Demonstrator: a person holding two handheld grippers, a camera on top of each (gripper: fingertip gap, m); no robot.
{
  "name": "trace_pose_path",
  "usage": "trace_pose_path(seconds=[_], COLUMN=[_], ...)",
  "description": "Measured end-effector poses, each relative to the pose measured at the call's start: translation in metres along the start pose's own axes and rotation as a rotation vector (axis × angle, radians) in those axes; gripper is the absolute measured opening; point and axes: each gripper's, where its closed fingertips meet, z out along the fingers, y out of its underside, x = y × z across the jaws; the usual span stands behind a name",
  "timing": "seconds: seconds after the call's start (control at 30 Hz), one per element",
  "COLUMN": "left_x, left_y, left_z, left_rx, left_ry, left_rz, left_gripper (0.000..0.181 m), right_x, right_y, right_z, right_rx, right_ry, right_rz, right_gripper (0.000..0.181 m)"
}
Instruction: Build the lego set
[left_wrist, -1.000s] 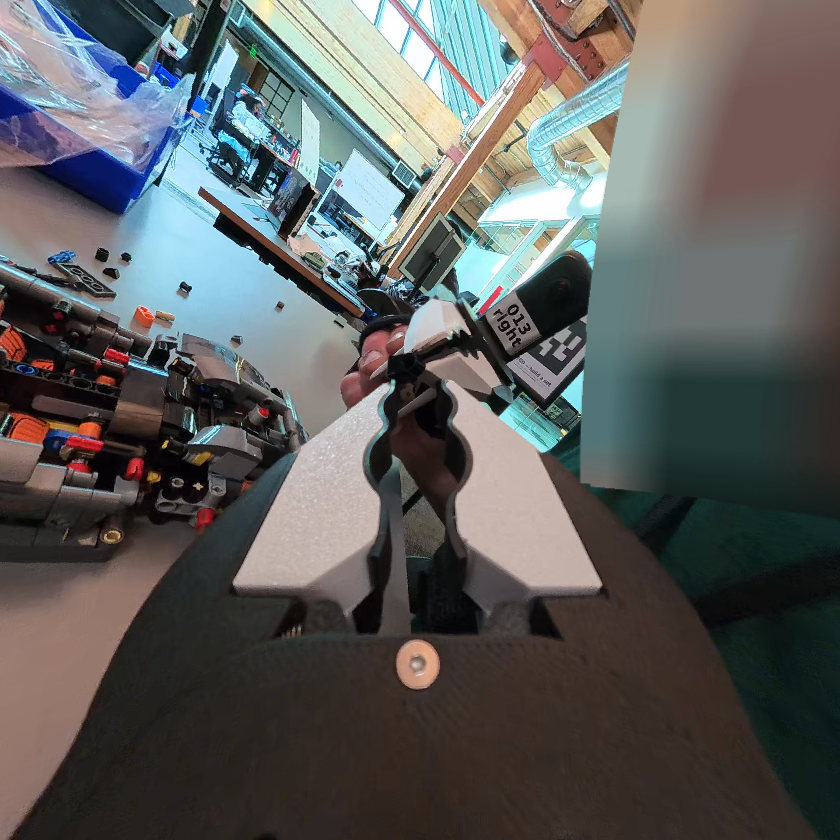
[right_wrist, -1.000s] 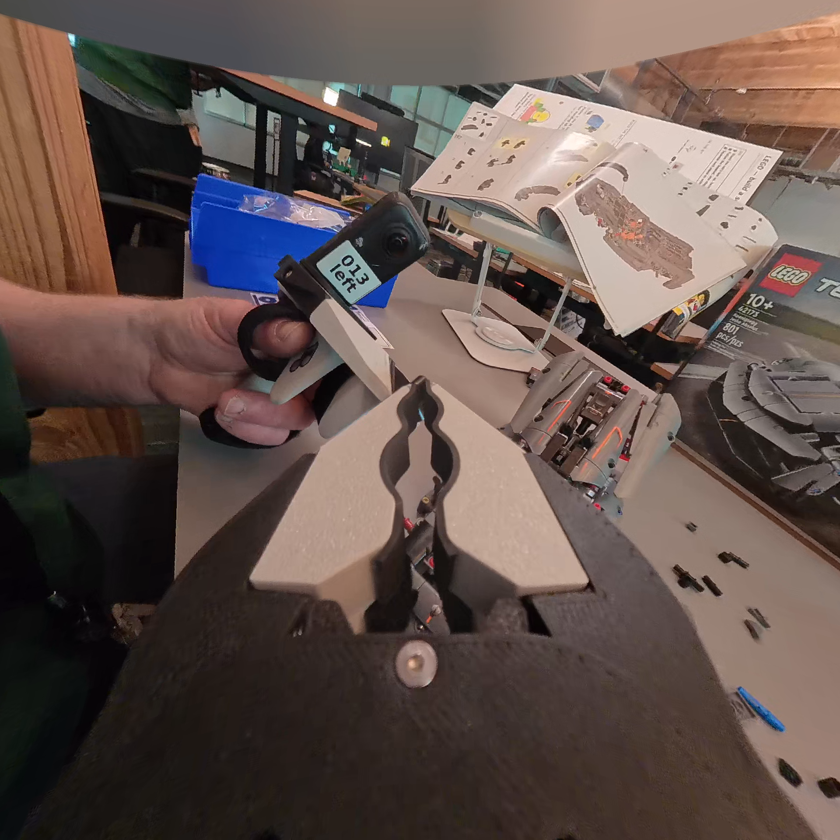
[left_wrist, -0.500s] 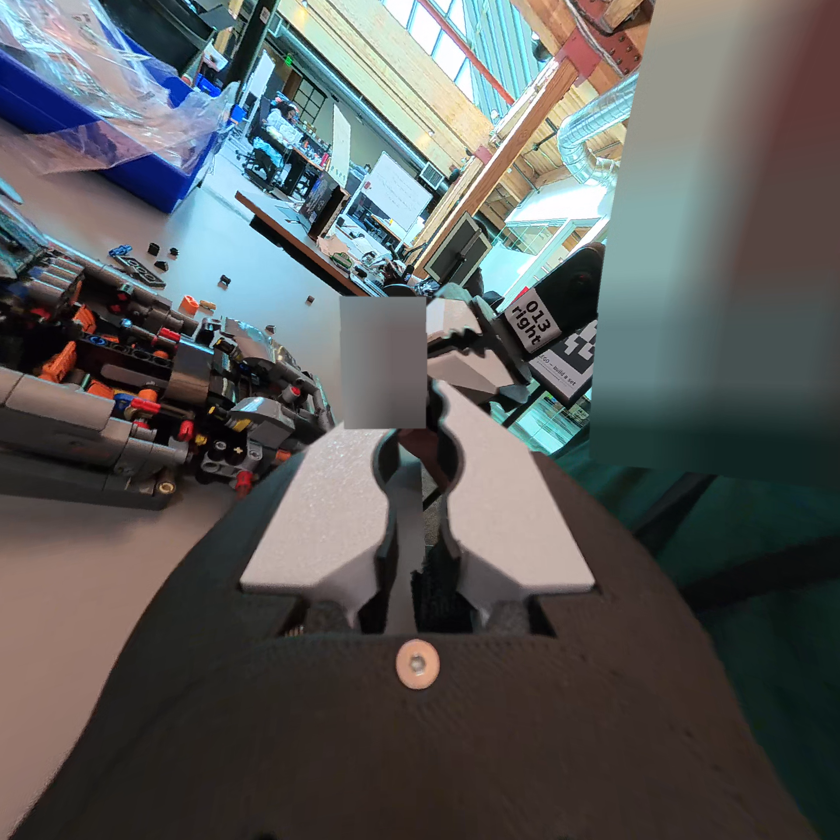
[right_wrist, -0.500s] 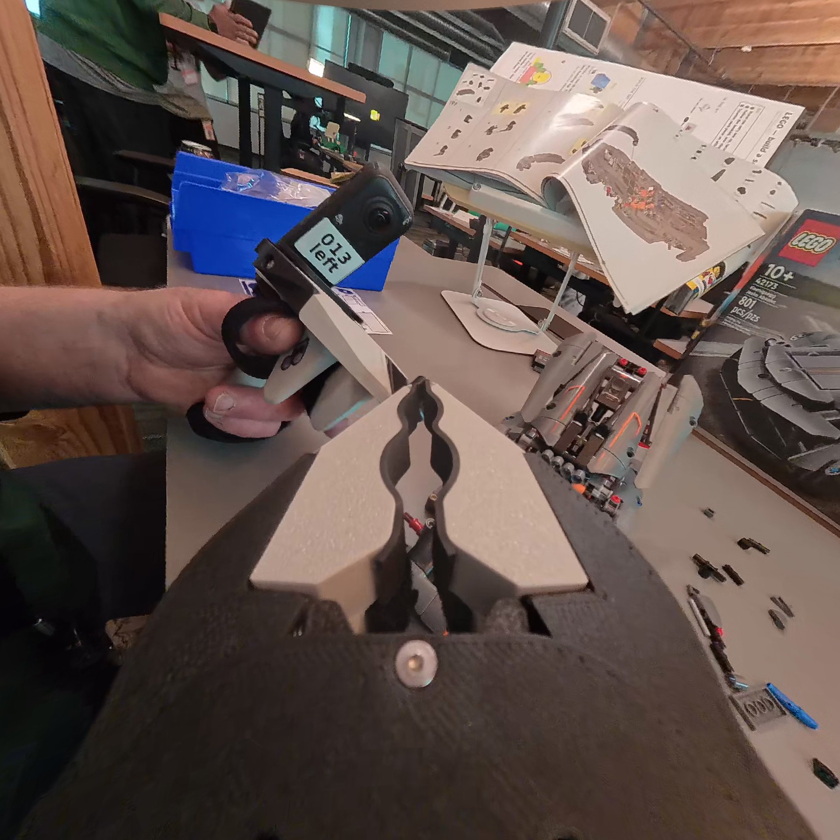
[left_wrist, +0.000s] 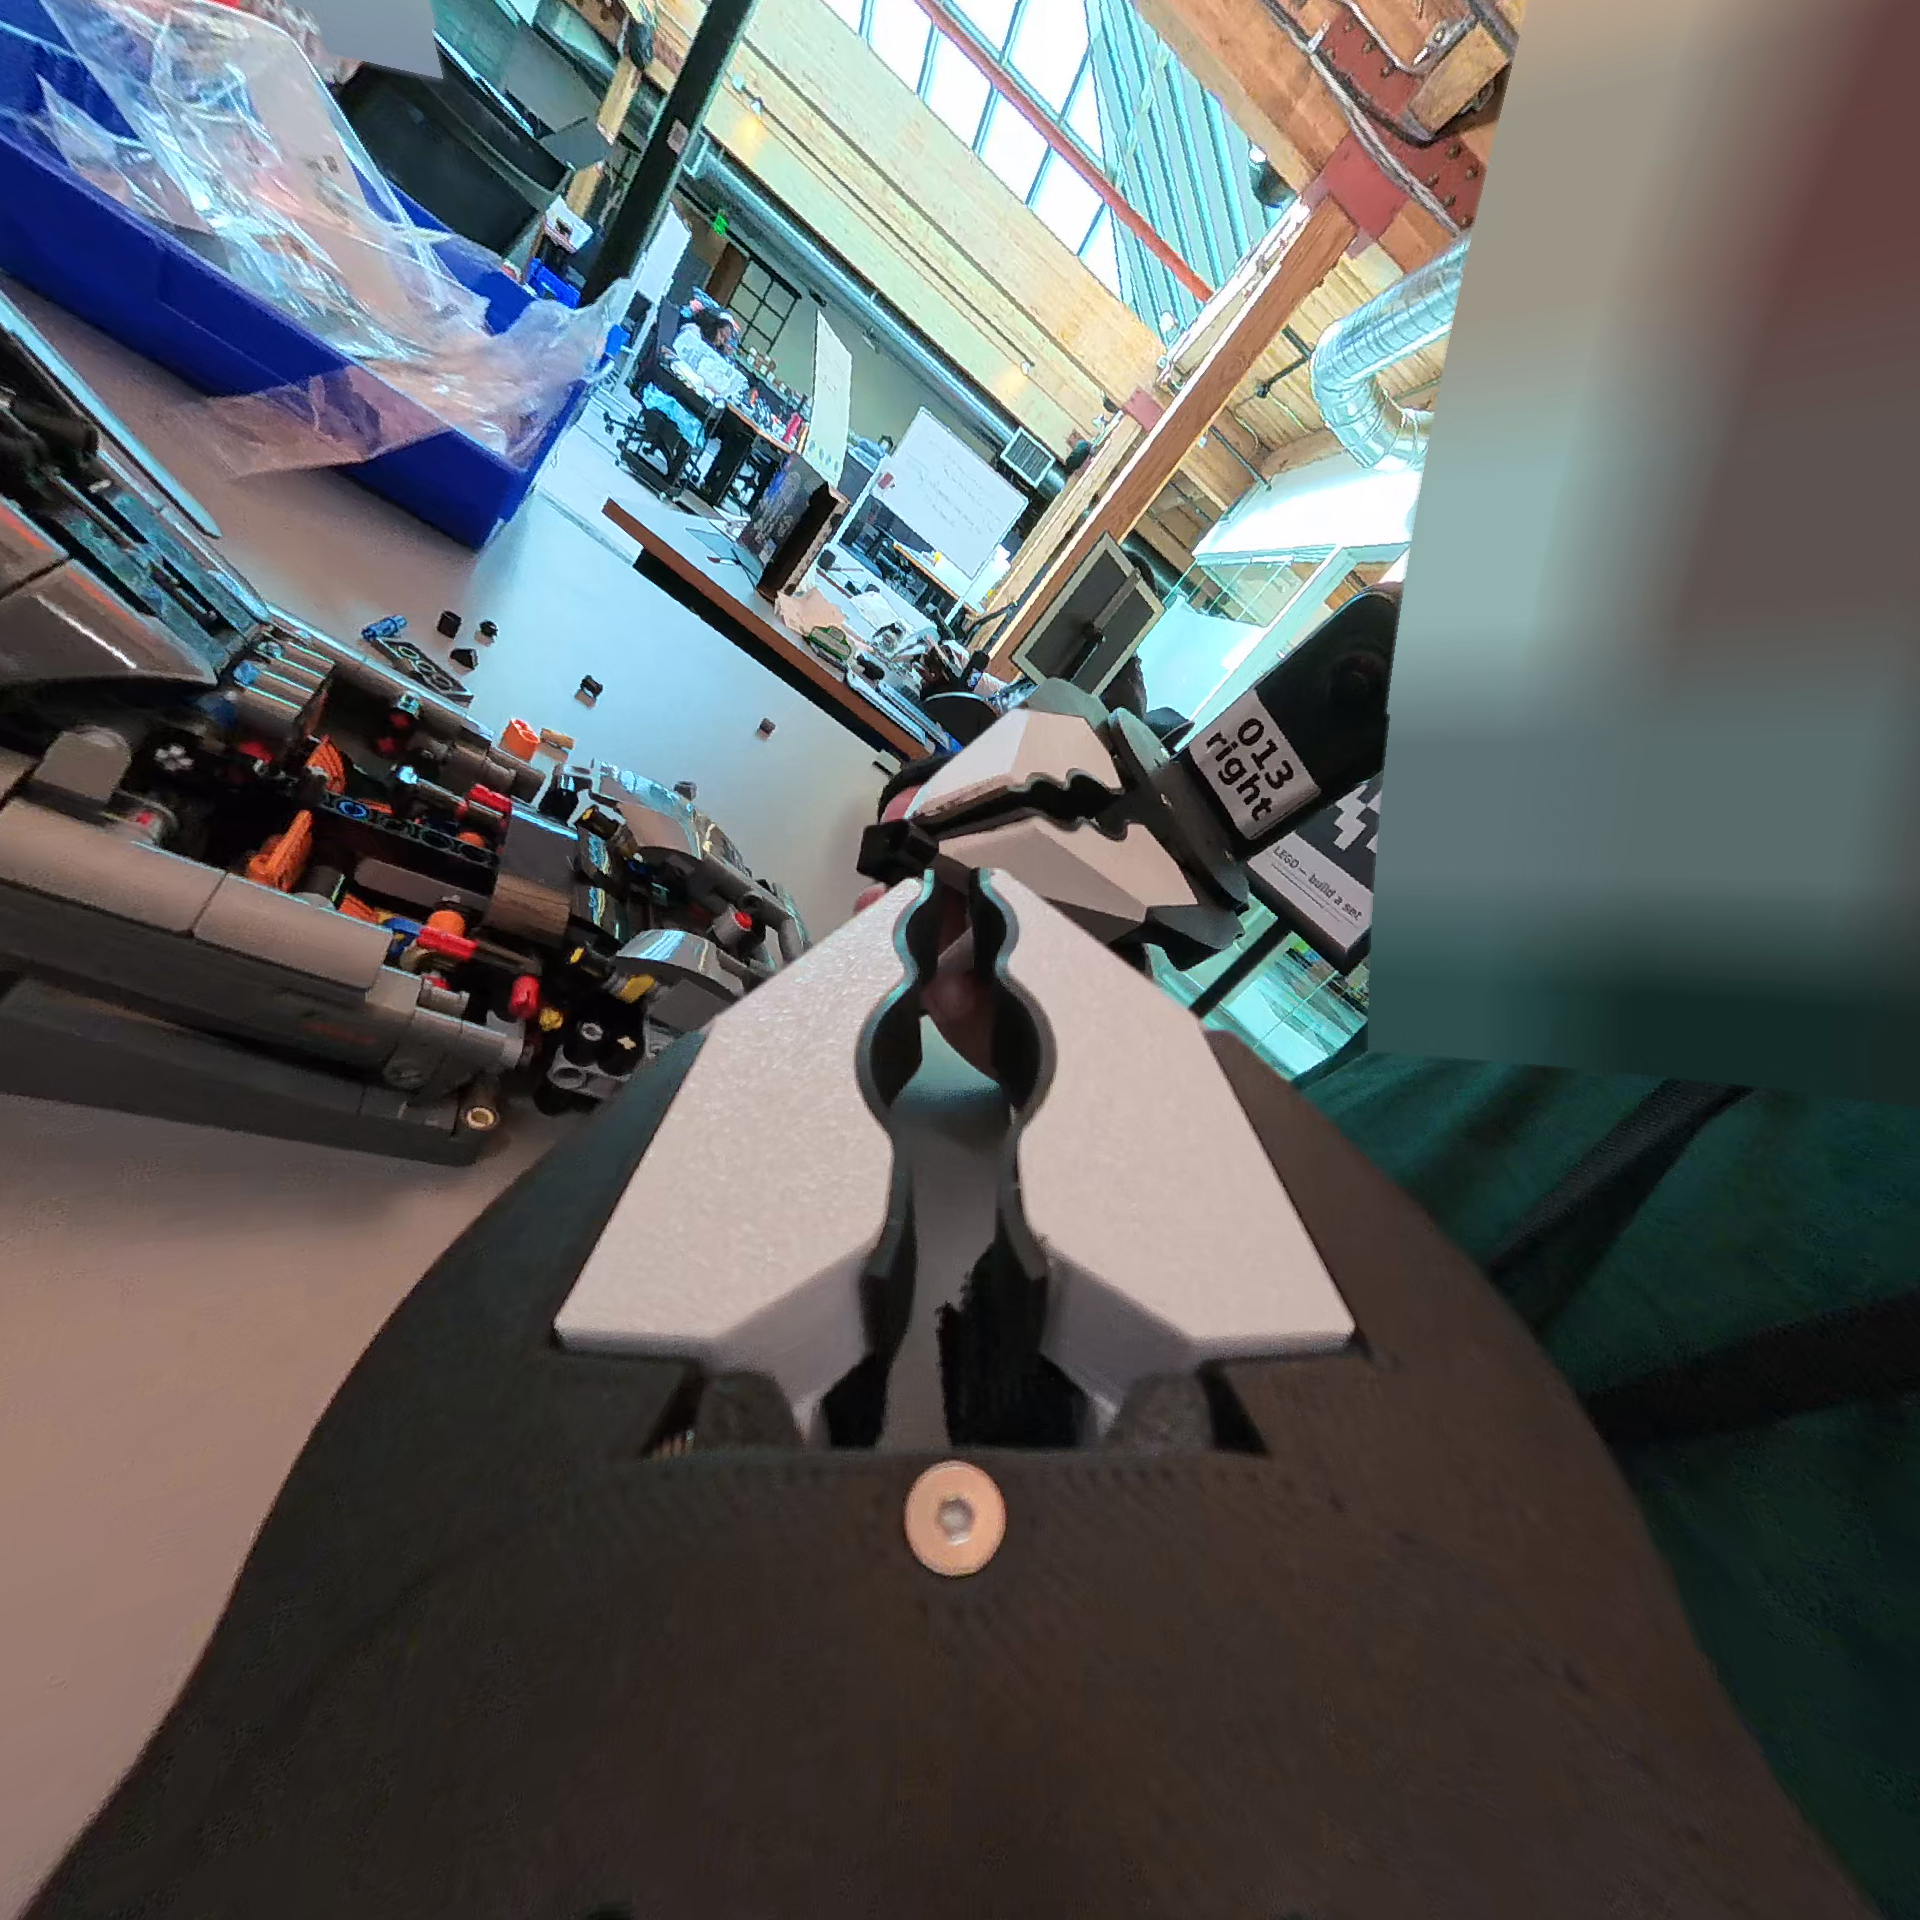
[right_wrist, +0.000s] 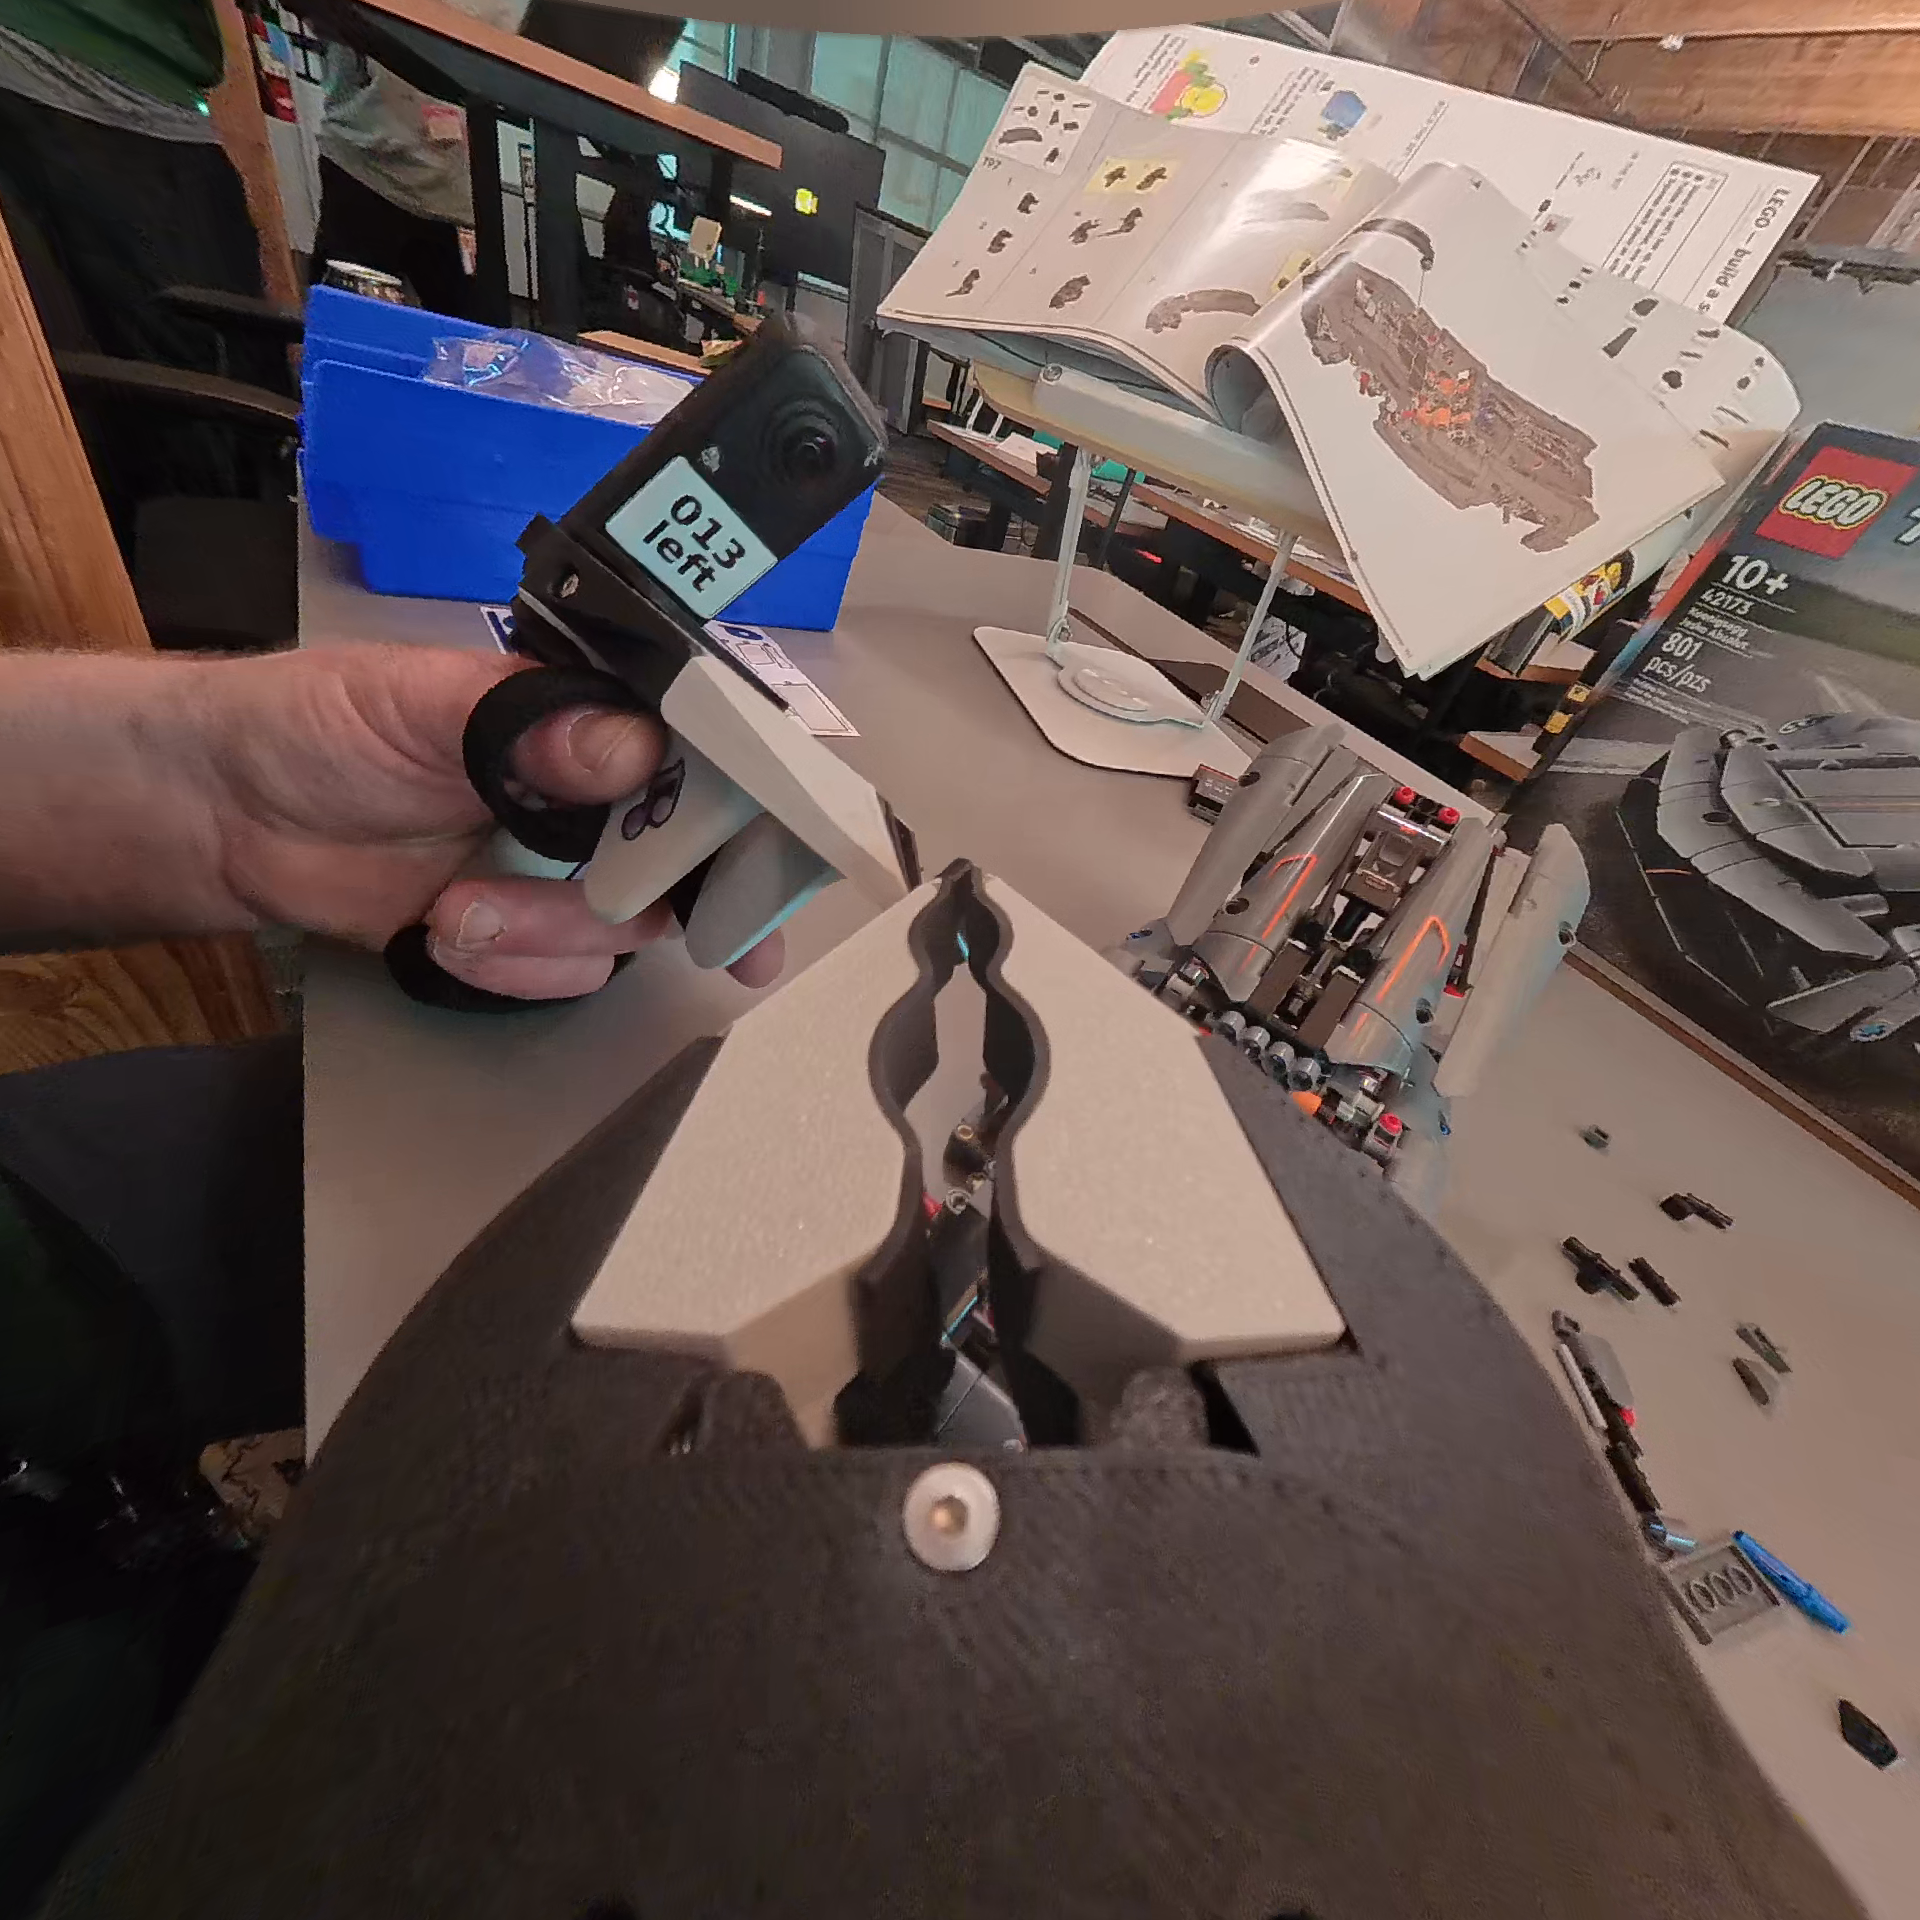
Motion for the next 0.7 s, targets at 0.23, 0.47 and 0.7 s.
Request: trace_pose_path(seconds=[0.23, 0.47, 0.7], left_x=[-0.001, -0.002, -0.007], left_y=[-0.004, 0.004, 0.015], left_z=[0.002, 0.001, 0.002], left_rx=[0.025, -0.027, -0.117], left_ry=[0.013, -0.032, -0.07], left_rz=[-0.02, 0.057, 0.164], left_gripper=[0.011, 0.017, 0.021], right_x=[0.007, 0.028, 0.077], right_y=[0.001, -0.001, 0.013], right_z=[0.001, -0.017, -0.044], right_rx=[-0.002, 0.003, -0.017], right_ry=[0.007, 0.049, 0.13], right_rz=[0.025, 0.018, 0.051], right_gripper=[0.0, 0.0, 0.0])
